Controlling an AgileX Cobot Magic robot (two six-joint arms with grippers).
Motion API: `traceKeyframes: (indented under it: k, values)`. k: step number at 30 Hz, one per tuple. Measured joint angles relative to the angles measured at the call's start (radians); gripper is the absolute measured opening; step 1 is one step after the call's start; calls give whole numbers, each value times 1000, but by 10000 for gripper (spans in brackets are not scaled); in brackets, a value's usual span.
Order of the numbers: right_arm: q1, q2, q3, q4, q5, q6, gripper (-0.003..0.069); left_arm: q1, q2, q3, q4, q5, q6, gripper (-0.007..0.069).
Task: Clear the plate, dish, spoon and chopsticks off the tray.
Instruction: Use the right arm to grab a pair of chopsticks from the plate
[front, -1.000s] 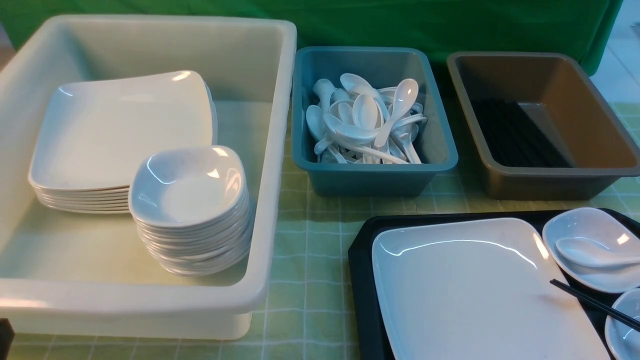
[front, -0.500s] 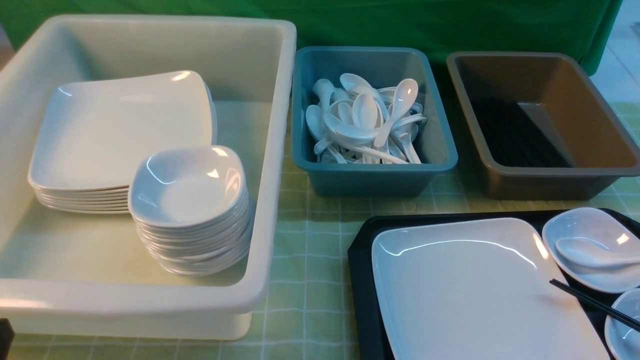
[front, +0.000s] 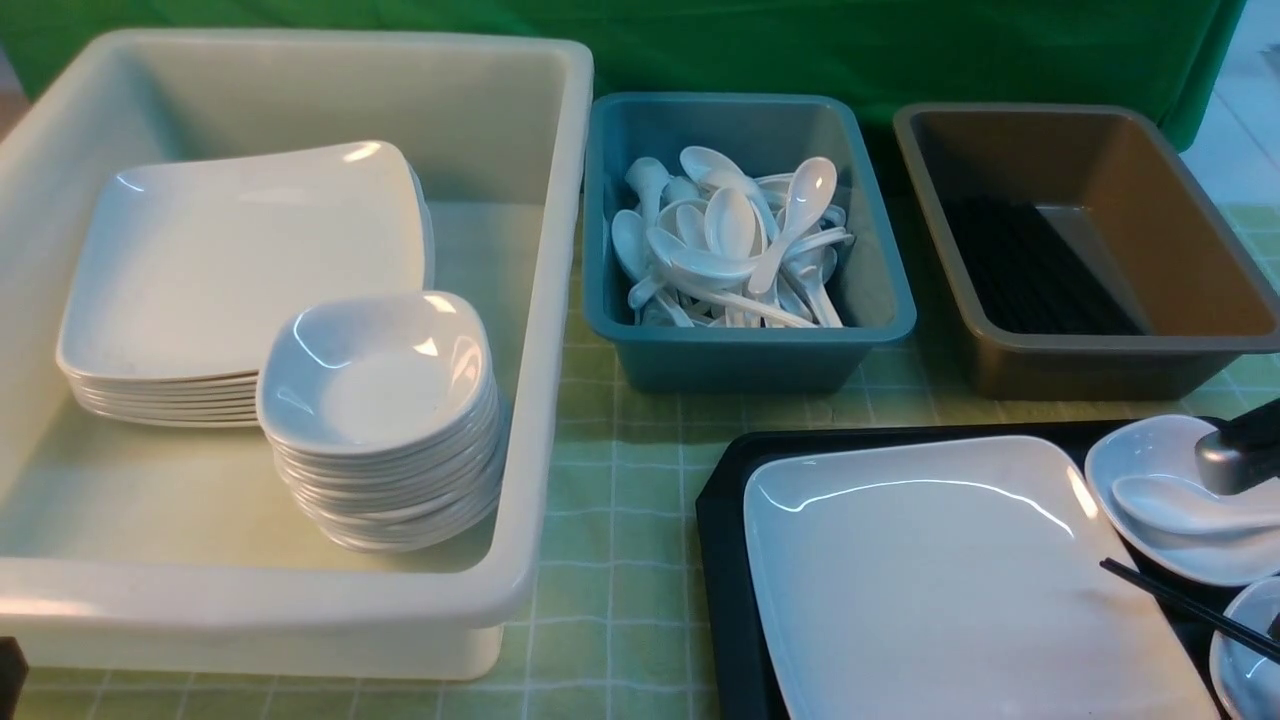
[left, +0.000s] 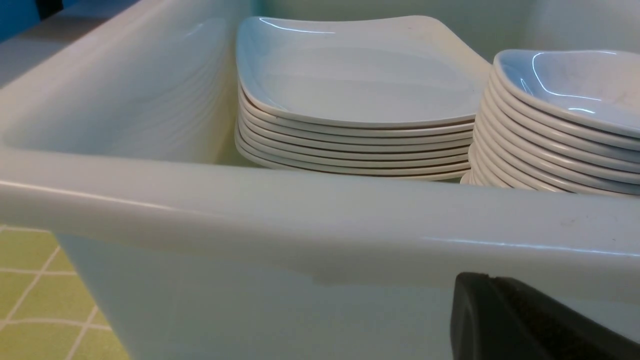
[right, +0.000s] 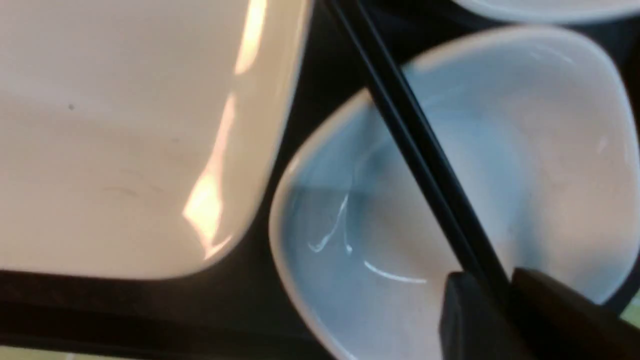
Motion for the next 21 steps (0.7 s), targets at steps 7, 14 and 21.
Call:
traceKeyframes:
  k: [7,14,21]
  values:
    - [1,103,-5,-62,17,-241,421,0,0,0,0,0,-2,-1]
    - [1,172,-6,-82,-29,-278,348,0,0,0,0,0,-1,-1]
    - [1,198,-6,-79,18,-319,96,0,0,0,0,0,-1,-1]
